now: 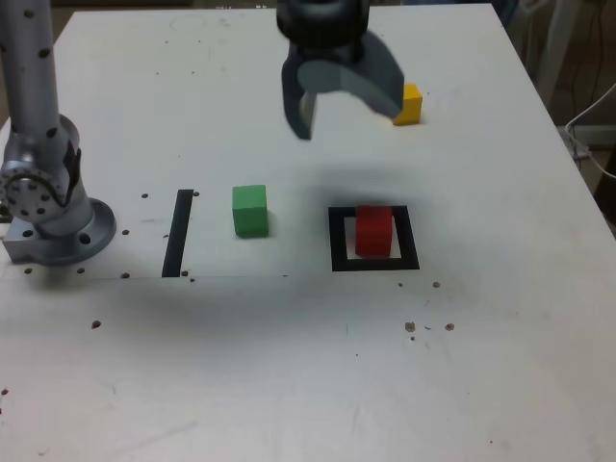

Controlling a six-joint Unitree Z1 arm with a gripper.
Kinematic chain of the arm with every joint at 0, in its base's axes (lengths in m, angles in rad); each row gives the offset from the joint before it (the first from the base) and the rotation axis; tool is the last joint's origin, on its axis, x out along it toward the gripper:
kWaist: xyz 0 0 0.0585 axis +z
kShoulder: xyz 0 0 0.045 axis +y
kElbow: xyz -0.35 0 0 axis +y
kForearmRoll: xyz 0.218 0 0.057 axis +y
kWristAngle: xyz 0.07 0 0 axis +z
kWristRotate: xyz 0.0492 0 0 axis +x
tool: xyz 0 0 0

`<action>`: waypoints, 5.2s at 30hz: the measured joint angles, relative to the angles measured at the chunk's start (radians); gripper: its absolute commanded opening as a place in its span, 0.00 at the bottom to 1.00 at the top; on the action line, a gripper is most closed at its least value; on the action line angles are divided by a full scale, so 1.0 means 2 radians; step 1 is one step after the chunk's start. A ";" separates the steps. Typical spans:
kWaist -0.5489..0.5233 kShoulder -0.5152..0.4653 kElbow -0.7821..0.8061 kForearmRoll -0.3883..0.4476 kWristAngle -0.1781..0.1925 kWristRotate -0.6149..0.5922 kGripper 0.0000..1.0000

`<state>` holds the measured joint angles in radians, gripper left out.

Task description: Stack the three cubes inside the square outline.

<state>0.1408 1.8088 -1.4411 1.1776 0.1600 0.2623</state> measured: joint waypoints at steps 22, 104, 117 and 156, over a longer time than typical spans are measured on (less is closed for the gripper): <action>0.200 0.175 -0.266 0.052 -0.006 0.068 1.00; 0.176 0.262 -0.288 0.047 -0.039 0.041 0.19; 0.103 0.184 -0.294 0.146 -0.001 0.034 0.19; -0.107 0.076 -0.059 0.033 -0.052 -0.164 0.21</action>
<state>-0.0732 1.9602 -1.5594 1.2439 0.0555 -0.0663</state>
